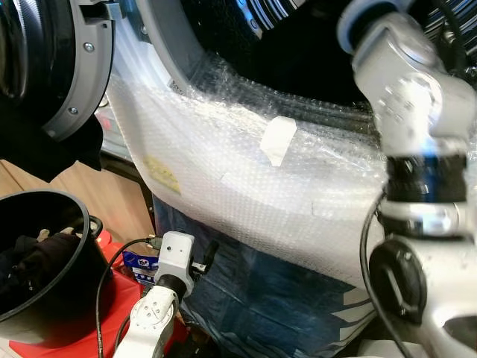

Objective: Clothes washing

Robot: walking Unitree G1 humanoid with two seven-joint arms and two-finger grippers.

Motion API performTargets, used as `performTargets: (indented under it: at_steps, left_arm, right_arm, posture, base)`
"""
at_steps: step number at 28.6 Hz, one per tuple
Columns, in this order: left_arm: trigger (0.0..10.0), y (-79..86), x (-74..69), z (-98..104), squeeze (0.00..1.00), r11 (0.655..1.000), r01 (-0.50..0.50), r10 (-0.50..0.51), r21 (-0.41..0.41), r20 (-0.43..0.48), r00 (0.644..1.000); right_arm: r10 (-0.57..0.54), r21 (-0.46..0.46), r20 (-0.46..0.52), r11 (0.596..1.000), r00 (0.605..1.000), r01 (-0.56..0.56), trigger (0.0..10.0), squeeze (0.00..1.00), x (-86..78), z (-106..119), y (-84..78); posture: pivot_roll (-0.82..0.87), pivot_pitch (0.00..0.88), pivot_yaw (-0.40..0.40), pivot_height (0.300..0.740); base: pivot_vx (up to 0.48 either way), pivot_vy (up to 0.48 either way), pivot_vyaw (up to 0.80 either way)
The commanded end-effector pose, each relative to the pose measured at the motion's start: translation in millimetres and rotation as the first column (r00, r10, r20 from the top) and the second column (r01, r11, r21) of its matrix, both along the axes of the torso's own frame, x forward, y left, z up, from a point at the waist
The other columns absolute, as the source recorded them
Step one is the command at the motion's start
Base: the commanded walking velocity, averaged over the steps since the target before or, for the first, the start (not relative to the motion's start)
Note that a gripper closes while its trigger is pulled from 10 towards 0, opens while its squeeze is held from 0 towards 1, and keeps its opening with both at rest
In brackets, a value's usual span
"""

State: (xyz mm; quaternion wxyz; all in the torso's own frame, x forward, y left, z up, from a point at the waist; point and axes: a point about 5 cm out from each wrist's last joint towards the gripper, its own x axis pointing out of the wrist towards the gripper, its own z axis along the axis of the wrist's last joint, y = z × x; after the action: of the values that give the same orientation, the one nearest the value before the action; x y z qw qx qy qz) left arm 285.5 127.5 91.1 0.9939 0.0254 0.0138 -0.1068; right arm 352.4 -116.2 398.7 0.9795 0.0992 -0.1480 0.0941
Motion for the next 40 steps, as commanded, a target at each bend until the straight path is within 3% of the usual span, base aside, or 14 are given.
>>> performTargets:
  at_steps: [1, 4, 5, 9, 13, 15, 19, 22, 27, 34, 40]
  left_arm:
    - [10.0, -4.6, -1.4, -5.3, 0.00, 1.000, 0.019, -0.019, 0.010, -0.018, 1.000]
    - [10.0, -7.0, -1.1, -7.3, 0.00, 1.000, 0.030, -0.030, 0.010, -0.026, 0.999]
    - [10.0, -6.8, 0.1, -7.2, 0.00, 1.000, 0.027, -0.027, 0.009, -0.026, 0.999]
    - [10.0, -6.7, 2.3, -5.2, 0.00, 1.000, 0.025, -0.025, 0.007, -0.020, 0.999]
    - [10.0, -6.6, 2.2, -6.1, 0.00, 1.000, 0.028, -0.028, 0.010, -0.019, 0.999]
    - [10.0, -6.6, 2.2, -6.8, 0.00, 1.000, 0.027, -0.027, 0.010, -0.020, 0.999]
    - [10.0, -6.8, 2.2, -7.3, 0.00, 1.000, 0.025, -0.025, 0.009, -0.021, 0.999]
    - [10.0, -8.1, 2.6, -7.4, 0.00, 1.000, 0.027, -0.027, 0.004, -0.018, 0.999]
    - [10.0, -9.8, 3.1, -6.1, 0.00, 0.999, 0.034, -0.034, 0.004, -0.006, 0.999]
    - [10.0, -9.8, 2.6, -6.0, 0.00, 0.999, 0.035, -0.035, 0.005, -0.002, 0.999]
    - [10.0, -10.7, 2.4, -5.7, 0.00, 0.999, 0.038, -0.038, -0.001, 0.001, 0.999]
  right_arm:
    - [-0.010, -0.017, -0.076, 1.000, 0.997, 0.009, 10.0, 0.00, -9.1, -12.0, -2.3]
    - [0.010, 0.035, -0.159, 0.999, 0.987, -0.004, 10.0, 0.00, -12.3, -27.3, -7.5]
    - [0.023, 0.075, -0.148, 0.997, 0.989, -0.012, 10.0, 0.00, -16.0, -24.6, -17.8]
    - [0.008, 0.066, -0.126, 0.998, 0.992, 0.000, 10.0, 0.00, -30.3, -17.3, -37.3]
    - [0.038, 0.038, -0.137, 0.999, 0.990, -0.033, 10.0, 0.00, -40.2, -18.9, -36.8]
    - [0.123, -0.051, -0.121, 0.990, 0.985, -0.130, 10.0, 0.00, -54.3, -18.0, -32.4]
    - [0.176, -0.079, -0.114, 0.980, 0.978, -0.185, 10.0, 0.00, -63.1, -16.1, -33.2]
    - [0.266, -0.163, -0.142, 0.944, 0.953, -0.288, 10.0, 0.00, -75.8, -20.6, -30.0]
    - [0.367, -0.189, -0.154, 0.900, 0.917, -0.392, 10.0, 0.00, -87.3, -27.7, -18.8]
    - [0.416, -0.214, -0.153, 0.872, 0.896, -0.441, 10.0, 0.00, -94.2, -31.2, -15.4]
    - [0.410, -0.285, -0.134, 0.856, 0.902, -0.431, 10.0, 0.00, -108.0, -33.4, -29.8]
  posture:
    - [-0.06, 0.124, -0.050, 0.740]
    - [-0.06, 0.125, -0.055, 0.740]
    - [-0.06, 0.123, -0.055, 0.740]
    - [-0.07, 0.121, -0.055, 0.740]
    - [-0.07, 0.119, -0.056, 0.740]
    - [-0.07, 0.115, -0.063, 0.740]
    - [-0.07, 0.107, -0.066, 0.740]
    - [-0.07, 0.095, -0.067, 0.740]
    - [-0.07, 0.086, -0.067, 0.740]
    - [-0.07, 0.082, -0.069, 0.740]
    - [-0.07, 0.076, -0.073, 0.740]
  base:
    - [0.000, 0.000, 0.00]
    - [0.000, 0.000, 0.00]
    - [0.000, 0.000, 0.00]
    - [0.000, 0.000, 0.00]
    - [0.000, 0.000, 0.00]
    - [0.000, 0.000, 0.00]
    - [0.000, 0.000, 0.00]
    - [0.000, 0.000, 0.00]
    - [0.000, 0.000, 0.00]
    - [0.000, 0.000, 0.00]
    - [0.000, 0.000, 0.00]
